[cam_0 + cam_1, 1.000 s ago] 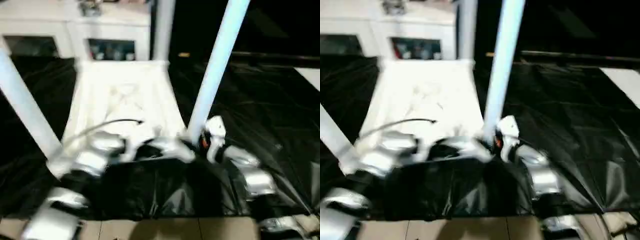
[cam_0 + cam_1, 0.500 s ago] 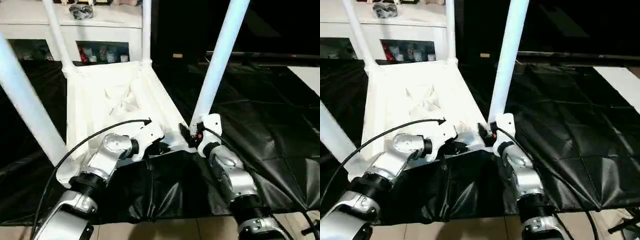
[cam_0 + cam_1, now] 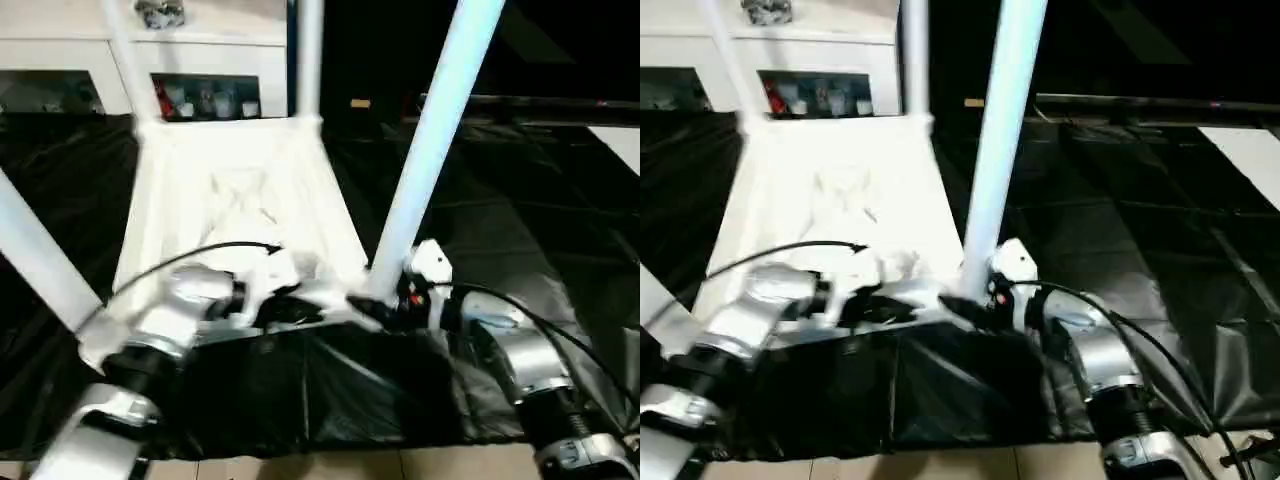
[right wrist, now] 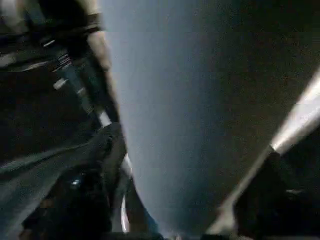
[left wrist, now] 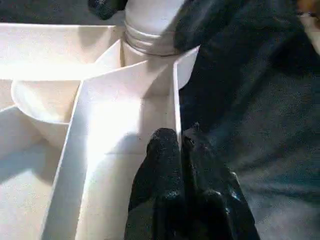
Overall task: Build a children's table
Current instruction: Rotate leg to tighten
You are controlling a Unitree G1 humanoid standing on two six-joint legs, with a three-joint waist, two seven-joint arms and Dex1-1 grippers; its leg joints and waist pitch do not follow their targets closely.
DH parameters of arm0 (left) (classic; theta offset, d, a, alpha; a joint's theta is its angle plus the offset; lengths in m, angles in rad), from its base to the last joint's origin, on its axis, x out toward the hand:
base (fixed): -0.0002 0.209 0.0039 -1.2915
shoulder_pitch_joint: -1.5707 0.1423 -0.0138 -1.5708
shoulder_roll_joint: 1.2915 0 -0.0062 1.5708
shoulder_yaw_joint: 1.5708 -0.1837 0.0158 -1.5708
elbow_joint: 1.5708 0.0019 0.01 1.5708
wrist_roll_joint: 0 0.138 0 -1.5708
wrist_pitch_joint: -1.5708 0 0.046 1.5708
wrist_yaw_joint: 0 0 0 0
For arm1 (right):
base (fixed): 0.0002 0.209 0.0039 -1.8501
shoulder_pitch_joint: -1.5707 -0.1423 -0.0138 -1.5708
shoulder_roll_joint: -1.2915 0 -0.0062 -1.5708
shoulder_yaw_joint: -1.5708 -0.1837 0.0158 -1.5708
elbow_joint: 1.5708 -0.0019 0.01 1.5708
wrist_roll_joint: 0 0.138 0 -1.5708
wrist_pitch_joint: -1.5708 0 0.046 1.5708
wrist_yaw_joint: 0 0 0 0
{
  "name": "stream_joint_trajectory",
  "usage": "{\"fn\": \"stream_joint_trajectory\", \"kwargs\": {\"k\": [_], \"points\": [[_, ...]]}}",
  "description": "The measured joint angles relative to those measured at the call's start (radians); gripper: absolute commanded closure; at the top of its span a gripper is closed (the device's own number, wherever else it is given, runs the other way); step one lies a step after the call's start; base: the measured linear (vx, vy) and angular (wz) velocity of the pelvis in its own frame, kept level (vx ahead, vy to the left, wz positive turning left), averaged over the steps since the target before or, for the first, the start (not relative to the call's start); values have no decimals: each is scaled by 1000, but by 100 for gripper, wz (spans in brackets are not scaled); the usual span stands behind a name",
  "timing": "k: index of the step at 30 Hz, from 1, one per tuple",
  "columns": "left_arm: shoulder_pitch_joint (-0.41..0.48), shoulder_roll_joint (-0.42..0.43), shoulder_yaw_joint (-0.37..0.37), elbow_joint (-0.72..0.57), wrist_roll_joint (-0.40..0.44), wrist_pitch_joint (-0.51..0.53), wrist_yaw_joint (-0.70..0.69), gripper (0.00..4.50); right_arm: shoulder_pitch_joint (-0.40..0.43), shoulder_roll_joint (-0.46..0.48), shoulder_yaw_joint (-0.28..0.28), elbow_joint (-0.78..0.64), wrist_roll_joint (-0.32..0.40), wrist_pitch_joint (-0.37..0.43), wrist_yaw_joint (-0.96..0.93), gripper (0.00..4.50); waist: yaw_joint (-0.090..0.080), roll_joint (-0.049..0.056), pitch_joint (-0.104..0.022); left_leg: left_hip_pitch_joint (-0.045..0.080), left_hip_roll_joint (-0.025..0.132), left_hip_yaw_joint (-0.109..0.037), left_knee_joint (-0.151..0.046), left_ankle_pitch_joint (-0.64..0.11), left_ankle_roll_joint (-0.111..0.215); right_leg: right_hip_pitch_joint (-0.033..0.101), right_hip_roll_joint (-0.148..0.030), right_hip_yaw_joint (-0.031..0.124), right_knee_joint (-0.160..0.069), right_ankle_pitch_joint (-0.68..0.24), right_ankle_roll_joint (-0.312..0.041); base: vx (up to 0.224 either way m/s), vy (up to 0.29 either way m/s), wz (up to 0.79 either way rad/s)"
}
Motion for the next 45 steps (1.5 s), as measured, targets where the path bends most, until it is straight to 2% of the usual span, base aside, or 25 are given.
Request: {"fn": "stream_joint_trajectory", "kwargs": {"k": [7, 21, 25, 27, 31, 37, 38, 39, 41, 44, 45], "points": [[-8, 26, -17, 17, -12, -9, -76, 450, -50, -49, 42, 49, 13, 21, 168, 204, 20, -1, 1, 2, 1, 1, 3, 0, 0, 0, 0, 0, 3, 0, 0, 0, 0, 0], [-12, 35, -14, 31, -24, -6, -85, 450, -55, -23, 32, 66, 24, 32, 189, 212, 22, -1, 1, 3, 2, 1, 4, 0, -1, 1, 0, -1, 4, 0, 0, 0, 0, 0], [-16, -2, 6, 28, 0, 43, 40, 450, 2, 76, -53, 45, 29, 38, -72, 212, 14, 2, 2, 5, 1, 0, 4, -2, -8, 2, 0, 1, 5, 3, -3, 0, 0, 0], [-14, -34, 15, 21, 16, 68, 117, 450, 24, 125, -94, 22, 19, 61, -208, 212, 13, -1, 3, 6, 1, 0, 4, -1, -9, 3, 0, 1, 5, 5, -3, 0, 0, 0], [-7, -92, 15, -16, 49, 122, 227, 450, 75, 216, -150, -47, -12, 90, -449, 214, 9, -2, 2, 6, 0, 0, 4, -1, -9, 4, -1, 2, 1, 7, 2, 0, 0, 0], [23, -159, 14, -87, 84, 198, 352, 450, 118, 361, -187, -133, -96, 121, -781, 214, 5, -1, -1, 6, -1, 0, 1, -1, -9, 3, -1, 3, 0, 6, 5, 0, 0, 0], [27, -164, 13, -96, 86, 204, 360, 450, 123, 368, -187, -142, -104, 122, -801, 214, 4, 0, -1, 5, -1, 0, 1, -1, -9, 3, -1, 3, -1, 6, 6, 0, 0, 0], [30, -167, 13, -102, 88, 207, 362, 450, 129, 371, -187, -152, -111, 122, -806, 179, 4, 1, -1, 5, -2, 0, 1, -1, -9, 3, -1, 3, -1, 5, 7, 0, 0, 0], [34, -167, 11, -113, 88, 209, 359, 450, 139, 372, -187, -167, -118, 117, -809, 144, 1, 2, -1, 5, -2, 0, 0, -1, -9, 3, -1, 3, -1, 4, 9, 0, 0, 0], [34, -165, 10, -117, 88, 201, 345, 450, 137, 362, -187, -163, -102, 113, -778, 140, -2, 3, -1, 4, -2, 0, 0, -1, -9, 2, -1, 3, -1, 4, 8, 0, 0, 0], [34, -159, 10, -117, 87, 196, 339, 450, 131, 348, -186, -159, -92, 116, -749, 110, -4, 4, 0, 4, -2, 0, 0, -1, -9, 2, -1, 3, -1, 5, 7, 0, 0, 0]]}}
